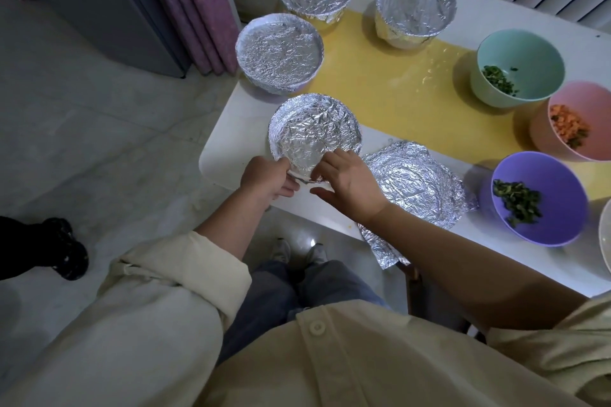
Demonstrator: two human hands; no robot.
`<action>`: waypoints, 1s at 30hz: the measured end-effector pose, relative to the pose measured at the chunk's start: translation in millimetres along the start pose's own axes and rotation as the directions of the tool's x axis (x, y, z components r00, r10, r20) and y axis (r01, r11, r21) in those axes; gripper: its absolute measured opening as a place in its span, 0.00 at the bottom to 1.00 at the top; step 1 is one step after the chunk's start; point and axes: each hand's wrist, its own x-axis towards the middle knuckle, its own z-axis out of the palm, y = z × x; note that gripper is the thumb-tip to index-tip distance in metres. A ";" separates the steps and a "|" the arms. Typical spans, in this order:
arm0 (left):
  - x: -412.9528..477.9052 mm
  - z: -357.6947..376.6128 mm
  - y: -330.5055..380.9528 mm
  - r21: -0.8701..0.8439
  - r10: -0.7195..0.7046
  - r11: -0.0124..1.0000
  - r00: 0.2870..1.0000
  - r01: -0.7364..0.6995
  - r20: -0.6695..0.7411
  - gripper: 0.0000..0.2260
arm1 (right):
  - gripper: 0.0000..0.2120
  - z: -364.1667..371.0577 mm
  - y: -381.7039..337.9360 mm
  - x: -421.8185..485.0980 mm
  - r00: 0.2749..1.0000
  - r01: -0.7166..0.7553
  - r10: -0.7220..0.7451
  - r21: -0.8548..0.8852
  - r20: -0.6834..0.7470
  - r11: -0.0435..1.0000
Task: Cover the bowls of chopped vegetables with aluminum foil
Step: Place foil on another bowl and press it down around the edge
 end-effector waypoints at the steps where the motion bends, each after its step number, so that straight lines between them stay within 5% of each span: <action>1: -0.4 -0.1 0.7 -0.002 0.002 1.000 1.000 -0.002 -0.001 0.14 | 0.13 0.4 -1.0 0.6 1.000 -0.006 0.006 -0.009 0.000 1.000; 30: -1.6 10.9 -15.7 0.088 0.128 0.989 0.985 -0.118 -0.119 0.15 | 0.07 2.2 -3.2 3.5 0.995 0.064 -0.067 -0.037 -0.068 0.997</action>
